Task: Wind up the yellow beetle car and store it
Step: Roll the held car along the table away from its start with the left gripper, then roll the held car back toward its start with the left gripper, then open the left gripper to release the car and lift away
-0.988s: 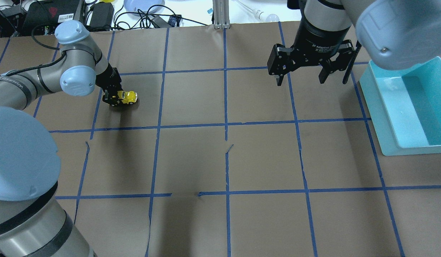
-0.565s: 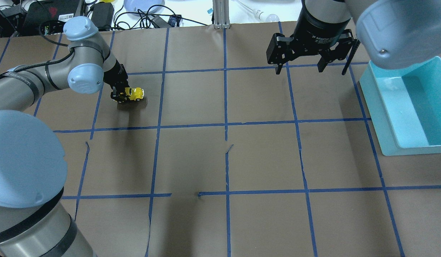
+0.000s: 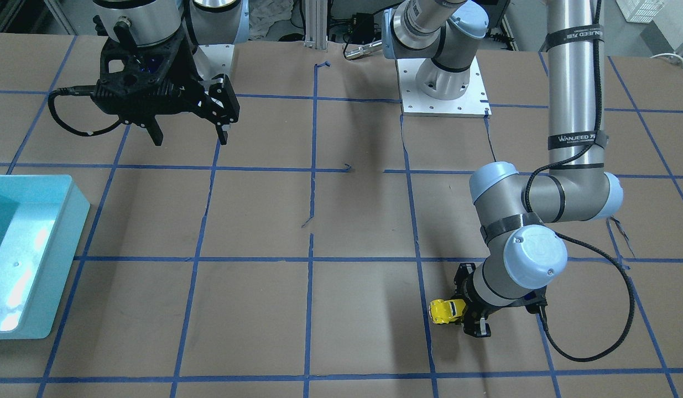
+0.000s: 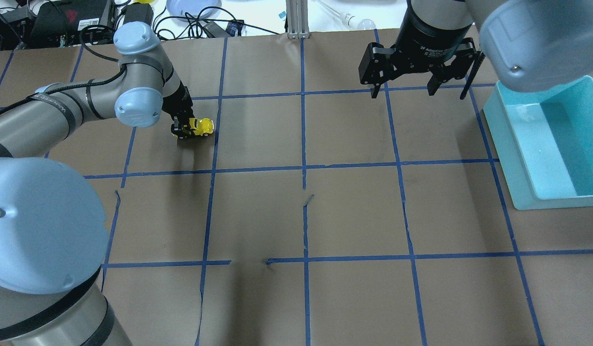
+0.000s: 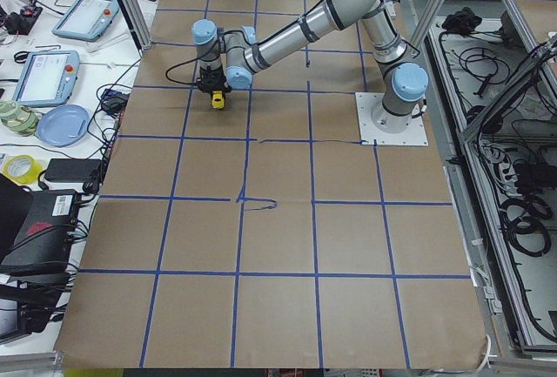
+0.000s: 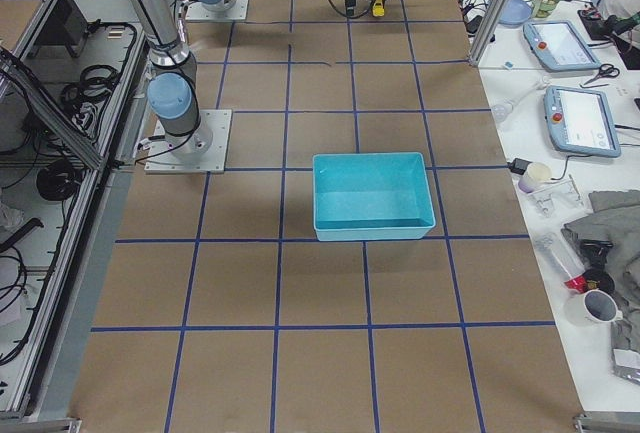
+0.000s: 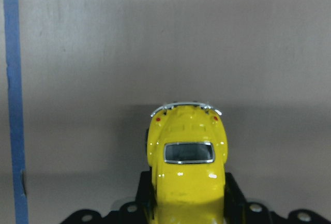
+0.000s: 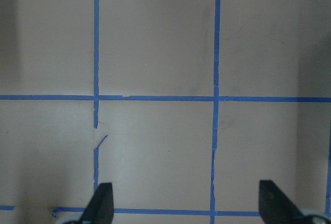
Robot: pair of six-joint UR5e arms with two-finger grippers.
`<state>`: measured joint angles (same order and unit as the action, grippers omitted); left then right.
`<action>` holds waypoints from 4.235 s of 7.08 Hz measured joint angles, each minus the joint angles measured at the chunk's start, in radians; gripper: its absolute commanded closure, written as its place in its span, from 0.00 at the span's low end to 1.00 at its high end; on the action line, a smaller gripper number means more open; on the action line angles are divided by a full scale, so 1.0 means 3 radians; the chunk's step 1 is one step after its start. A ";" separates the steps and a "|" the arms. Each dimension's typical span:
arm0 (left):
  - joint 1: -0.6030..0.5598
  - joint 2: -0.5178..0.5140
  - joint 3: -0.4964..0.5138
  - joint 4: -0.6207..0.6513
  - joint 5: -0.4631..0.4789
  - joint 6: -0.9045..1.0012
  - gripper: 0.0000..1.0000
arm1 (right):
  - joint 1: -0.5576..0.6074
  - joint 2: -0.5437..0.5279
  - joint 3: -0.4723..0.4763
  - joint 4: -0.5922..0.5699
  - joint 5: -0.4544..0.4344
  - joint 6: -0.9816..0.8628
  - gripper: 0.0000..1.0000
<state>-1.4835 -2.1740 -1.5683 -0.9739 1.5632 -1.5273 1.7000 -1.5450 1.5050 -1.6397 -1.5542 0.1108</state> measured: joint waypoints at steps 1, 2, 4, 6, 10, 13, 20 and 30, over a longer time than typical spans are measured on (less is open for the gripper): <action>-0.0015 -0.0012 -0.0004 -0.0003 -0.0010 -0.0008 0.91 | 0.0002 -0.0002 0.0000 0.0001 -0.0002 0.0002 0.00; -0.0018 -0.0024 -0.0007 -0.0007 -0.0015 -0.0010 0.91 | 0.0004 -0.0004 0.0000 0.0002 -0.0004 0.0002 0.00; -0.0020 -0.0049 -0.0006 -0.0014 -0.0016 -0.0006 0.91 | 0.0004 -0.0003 0.0002 0.0000 -0.0003 0.0000 0.00; -0.0020 -0.0081 -0.0003 -0.0008 -0.0014 0.0005 0.92 | 0.0004 0.0000 0.0006 -0.0005 -0.0003 -0.0001 0.00; -0.0010 -0.0088 0.0000 -0.0012 0.0016 0.0039 0.92 | 0.0004 0.0001 0.0011 -0.0017 -0.0003 -0.0001 0.00; 0.0011 -0.0083 -0.0001 -0.0032 0.0025 0.0070 0.94 | 0.0004 0.0001 0.0012 -0.0021 -0.0003 -0.0001 0.00; 0.0142 -0.0068 -0.0009 -0.0039 0.0047 0.0199 0.94 | 0.0009 0.0001 0.0015 -0.0021 -0.0002 -0.0001 0.00; 0.0410 -0.0062 -0.0034 -0.0041 0.0062 0.0505 0.92 | 0.0009 0.0001 0.0015 -0.0021 0.0001 0.0001 0.00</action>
<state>-1.3604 -2.1926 -1.5785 -0.9863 1.5819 -1.3758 1.7027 -1.5447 1.5094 -1.6460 -1.5539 0.1111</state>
